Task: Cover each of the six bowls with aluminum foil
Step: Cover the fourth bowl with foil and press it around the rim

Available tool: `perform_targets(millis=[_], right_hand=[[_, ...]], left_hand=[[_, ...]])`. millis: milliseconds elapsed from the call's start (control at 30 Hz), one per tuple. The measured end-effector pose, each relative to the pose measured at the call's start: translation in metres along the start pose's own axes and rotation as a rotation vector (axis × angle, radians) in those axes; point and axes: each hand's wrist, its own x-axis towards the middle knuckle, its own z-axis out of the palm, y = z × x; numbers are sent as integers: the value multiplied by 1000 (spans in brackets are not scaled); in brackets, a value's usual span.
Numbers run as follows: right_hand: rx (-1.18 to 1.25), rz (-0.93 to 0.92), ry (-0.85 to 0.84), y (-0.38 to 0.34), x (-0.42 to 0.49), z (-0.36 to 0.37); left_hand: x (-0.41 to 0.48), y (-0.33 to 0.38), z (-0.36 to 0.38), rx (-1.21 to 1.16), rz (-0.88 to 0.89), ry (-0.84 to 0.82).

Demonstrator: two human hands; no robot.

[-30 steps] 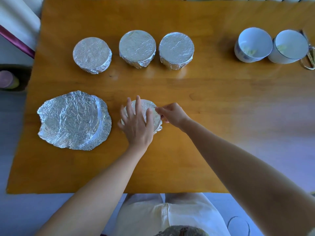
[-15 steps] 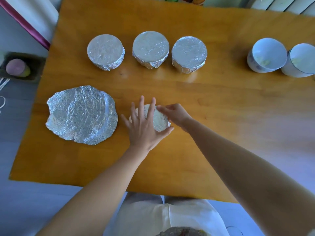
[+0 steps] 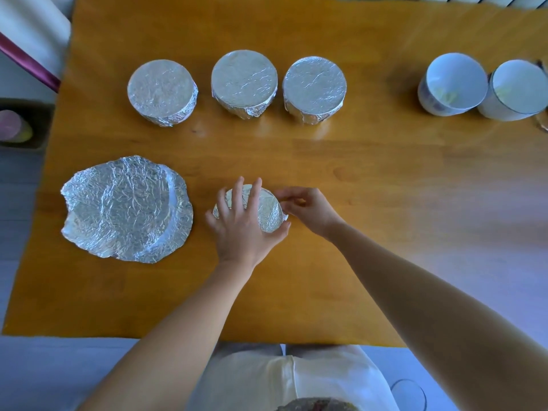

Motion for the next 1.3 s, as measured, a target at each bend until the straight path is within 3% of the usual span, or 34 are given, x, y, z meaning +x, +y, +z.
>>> perform_targets(millis=[433,733,1000,1167,1300], right_hand=[[-133,-74,167,3,4,16],[-318,-329,326,13,1,20],[-147,-174,137,10,-15,13],[98,-39,6,11,-21,4],[-10,-85,-42,13,-22,0]], left_hand=[[0,1,0,15,-7,20],[-1,1,0,25,1,34],[-1,1,-1,22,2,50],[0,1,0,12,-2,47],[0,1,0,14,8,54]])
